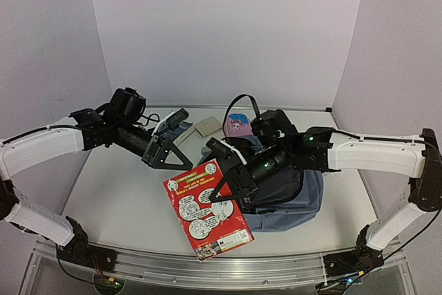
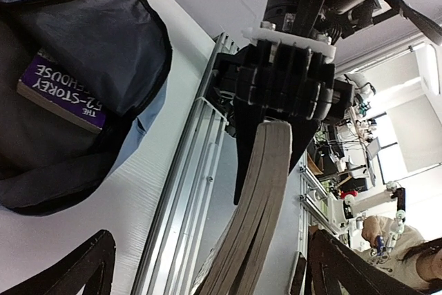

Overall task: Pack the student bag
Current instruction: Pick up the book from the center of the board, then place the book in the student bag.

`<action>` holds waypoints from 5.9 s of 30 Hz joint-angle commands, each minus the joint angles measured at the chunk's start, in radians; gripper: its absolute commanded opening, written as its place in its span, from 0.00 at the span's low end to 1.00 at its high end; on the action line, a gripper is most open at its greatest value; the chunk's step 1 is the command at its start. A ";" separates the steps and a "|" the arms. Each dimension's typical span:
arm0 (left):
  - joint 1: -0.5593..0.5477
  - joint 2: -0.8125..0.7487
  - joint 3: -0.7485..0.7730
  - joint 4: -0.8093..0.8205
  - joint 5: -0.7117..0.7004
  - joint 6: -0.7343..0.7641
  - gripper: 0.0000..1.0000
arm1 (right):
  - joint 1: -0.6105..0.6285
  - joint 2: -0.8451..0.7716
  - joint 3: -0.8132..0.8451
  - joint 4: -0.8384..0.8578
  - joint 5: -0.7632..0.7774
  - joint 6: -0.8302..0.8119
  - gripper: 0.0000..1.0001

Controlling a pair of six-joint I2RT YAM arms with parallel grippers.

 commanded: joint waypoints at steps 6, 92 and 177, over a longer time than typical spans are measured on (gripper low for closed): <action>-0.058 0.028 -0.037 0.204 0.120 -0.133 0.77 | 0.007 -0.001 0.067 0.021 -0.053 -0.027 0.00; -0.024 -0.292 -0.158 0.421 -0.542 -0.486 0.89 | -0.259 -0.096 -0.417 1.247 0.081 0.679 0.00; 0.093 0.016 -0.235 0.611 -0.329 -0.667 0.00 | -0.579 -0.294 -0.482 -0.022 0.595 0.180 0.66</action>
